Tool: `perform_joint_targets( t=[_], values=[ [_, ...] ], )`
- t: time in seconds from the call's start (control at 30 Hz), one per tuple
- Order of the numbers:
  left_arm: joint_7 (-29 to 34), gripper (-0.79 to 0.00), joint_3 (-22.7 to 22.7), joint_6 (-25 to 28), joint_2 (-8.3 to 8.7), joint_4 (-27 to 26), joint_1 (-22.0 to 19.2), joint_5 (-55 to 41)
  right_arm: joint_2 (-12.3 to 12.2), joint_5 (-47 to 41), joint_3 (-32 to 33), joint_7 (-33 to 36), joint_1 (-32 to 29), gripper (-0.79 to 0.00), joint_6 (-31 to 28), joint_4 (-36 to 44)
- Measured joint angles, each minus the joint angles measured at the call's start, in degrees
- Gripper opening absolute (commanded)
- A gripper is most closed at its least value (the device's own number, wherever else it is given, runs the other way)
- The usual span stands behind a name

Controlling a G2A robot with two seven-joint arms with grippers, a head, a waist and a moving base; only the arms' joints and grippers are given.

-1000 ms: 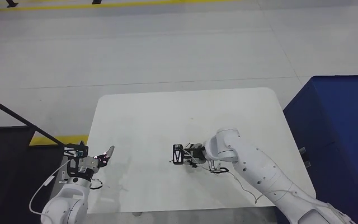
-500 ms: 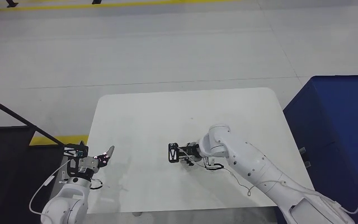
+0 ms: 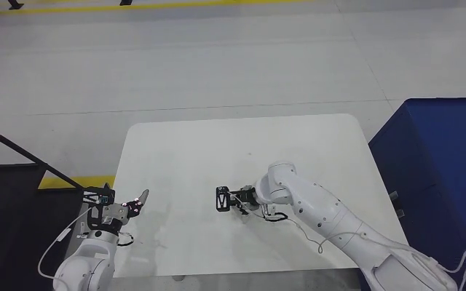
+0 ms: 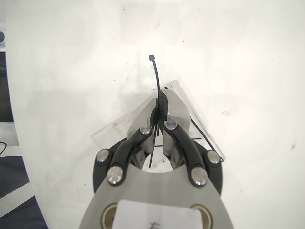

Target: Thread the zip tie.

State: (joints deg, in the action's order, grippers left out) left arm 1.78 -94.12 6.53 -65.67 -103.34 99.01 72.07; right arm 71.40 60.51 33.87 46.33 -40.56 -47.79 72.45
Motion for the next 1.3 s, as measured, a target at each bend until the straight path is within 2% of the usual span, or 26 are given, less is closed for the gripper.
perform_joint_targets(
  t=[0.17, 0.3, 0.53, 0.6, 1.3],
  values=[
    [0.0, 0.000, 0.0, 0.0, 0.00, 0.0, 0.0, 0.0, -1.0, -0.7, 2.0, -0.2, -1.3, -0.785, -0.7, 2.3],
    [0.0, 0.000, 0.0, 0.0, 0.00, 0.0, 0.0, 0.0, -3.0, -1.6, 6.0, 1.1, -4.0, -0.785, -1.5, 7.0],
    [0.0, 0.000, 0.0, 0.0, 0.00, 0.0, 0.0, 0.0, -8.4, -6.4, 19.0, 2.9, -13.9, -0.785, -5.1, 20.0],
    [0.0, 0.000, 0.0, 0.0, 0.00, 0.0, 0.0, 0.0, -9.3, -8.5, 22.0, 2.5, -16.3, -0.785, -6.4, 22.3],
    [0.0, 0.000, 0.0, 0.0, 0.00, 0.0, 0.0, 0.0, -9.4, -8.6, 22.2, 2.4, -16.4, -0.785, -6.5, 22.4]
  ],
)
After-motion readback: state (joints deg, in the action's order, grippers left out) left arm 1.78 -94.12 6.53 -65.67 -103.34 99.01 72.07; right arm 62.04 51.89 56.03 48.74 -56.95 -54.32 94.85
